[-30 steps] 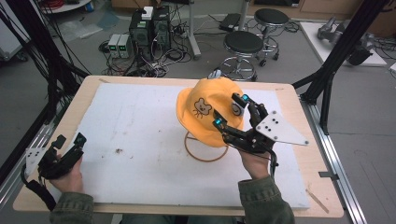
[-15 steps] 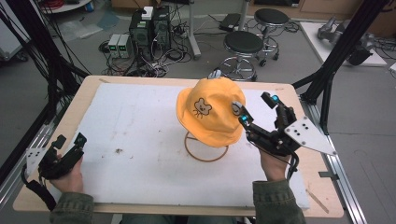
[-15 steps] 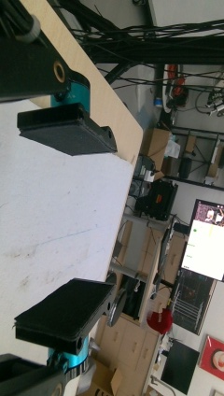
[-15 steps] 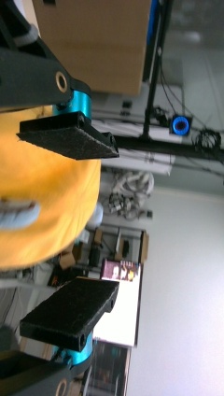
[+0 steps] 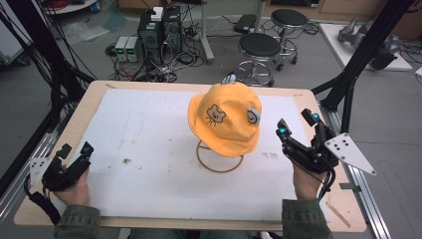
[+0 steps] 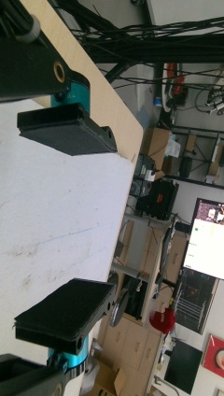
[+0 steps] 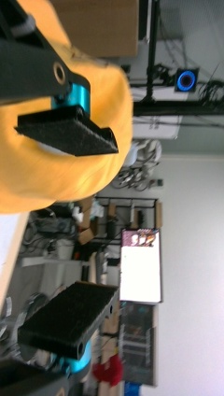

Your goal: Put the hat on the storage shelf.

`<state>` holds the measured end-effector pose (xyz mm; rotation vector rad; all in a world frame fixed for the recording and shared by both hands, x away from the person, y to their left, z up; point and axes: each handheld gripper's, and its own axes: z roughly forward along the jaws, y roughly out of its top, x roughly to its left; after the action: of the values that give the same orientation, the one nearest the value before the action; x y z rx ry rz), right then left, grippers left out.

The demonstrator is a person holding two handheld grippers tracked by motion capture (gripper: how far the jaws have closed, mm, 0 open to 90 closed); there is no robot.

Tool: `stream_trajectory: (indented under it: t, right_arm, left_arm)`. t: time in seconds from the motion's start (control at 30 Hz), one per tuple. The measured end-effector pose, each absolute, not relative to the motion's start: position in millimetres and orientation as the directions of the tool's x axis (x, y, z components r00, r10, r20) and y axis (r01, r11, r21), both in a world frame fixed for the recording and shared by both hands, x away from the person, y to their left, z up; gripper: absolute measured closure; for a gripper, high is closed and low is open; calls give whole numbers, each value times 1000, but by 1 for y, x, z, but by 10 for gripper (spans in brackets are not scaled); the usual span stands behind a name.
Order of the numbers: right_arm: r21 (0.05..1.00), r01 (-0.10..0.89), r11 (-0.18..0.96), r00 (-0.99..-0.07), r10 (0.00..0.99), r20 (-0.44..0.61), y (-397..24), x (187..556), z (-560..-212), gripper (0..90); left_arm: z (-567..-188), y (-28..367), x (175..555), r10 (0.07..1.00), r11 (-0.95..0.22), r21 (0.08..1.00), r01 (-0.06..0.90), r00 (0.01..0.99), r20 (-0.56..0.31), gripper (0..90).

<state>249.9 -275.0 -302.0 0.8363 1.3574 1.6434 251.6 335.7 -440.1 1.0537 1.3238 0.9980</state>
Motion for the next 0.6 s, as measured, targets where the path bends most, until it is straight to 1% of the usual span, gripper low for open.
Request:
stream_trajectory:
  t: [0.2,0.27,0.57,0.6]
  right_arm:
    - [985,-140,-103,-401,915,39,-287,253,-318,222]
    - [987,-111,-112,-399,915,59,-290,256,-324,212]
    - [989,-66,-130,-355,930,98,-300,260,-344,176]
    - [991,-34,-132,-344,932,112,-302,261,-350,169]
  left_arm:
    - [-440,335,252,970,243,970,33,17,-243,275]
    - [-440,335,252,970,241,970,34,17,-242,275]
    - [-441,335,253,970,243,969,37,18,-244,275]
    - [-441,335,253,970,243,969,36,18,-244,275]
